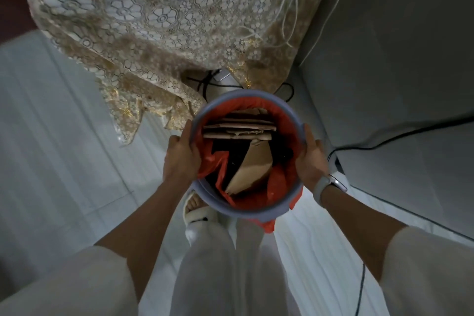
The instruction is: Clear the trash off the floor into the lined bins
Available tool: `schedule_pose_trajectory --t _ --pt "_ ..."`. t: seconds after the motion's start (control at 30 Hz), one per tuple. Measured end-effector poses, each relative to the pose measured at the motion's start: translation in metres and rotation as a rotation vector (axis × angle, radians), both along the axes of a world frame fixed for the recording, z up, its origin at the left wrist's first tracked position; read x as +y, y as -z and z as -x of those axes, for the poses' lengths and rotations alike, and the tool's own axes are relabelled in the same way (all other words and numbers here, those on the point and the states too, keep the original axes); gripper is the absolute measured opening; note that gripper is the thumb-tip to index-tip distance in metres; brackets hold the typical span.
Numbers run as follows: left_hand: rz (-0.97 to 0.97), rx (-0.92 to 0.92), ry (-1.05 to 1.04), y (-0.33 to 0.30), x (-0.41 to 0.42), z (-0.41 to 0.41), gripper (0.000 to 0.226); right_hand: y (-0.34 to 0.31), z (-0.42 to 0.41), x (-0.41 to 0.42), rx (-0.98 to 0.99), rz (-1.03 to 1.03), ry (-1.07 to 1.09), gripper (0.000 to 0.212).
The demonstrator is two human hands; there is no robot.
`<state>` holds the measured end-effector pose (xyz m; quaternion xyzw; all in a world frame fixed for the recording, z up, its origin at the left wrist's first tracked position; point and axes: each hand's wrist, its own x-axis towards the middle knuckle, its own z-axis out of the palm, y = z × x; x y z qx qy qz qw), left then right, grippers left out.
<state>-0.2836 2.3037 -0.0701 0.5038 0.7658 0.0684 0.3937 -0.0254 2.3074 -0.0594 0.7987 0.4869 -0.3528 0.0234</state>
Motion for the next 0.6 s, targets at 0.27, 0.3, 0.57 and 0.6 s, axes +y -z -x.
schedule_pose_trajectory --t 0.27,0.3,0.57,0.6 --pt "0.014 -0.043 0.042 0.008 0.029 -0.007 0.063 -0.002 -0.011 0.041 0.022 -0.073 -0.021 0.064" --pt "0.011 -0.045 0.042 0.005 0.031 -0.009 0.062 -0.002 -0.012 0.045 0.015 -0.078 -0.012 0.065" --pt "0.132 -0.025 0.105 -0.015 0.034 -0.015 0.065 -0.011 0.001 0.041 -0.064 0.005 -0.078 0.066" --pt "0.138 -0.010 0.118 -0.017 0.034 -0.015 0.060 -0.014 0.005 0.041 -0.103 -0.012 -0.108 0.063"
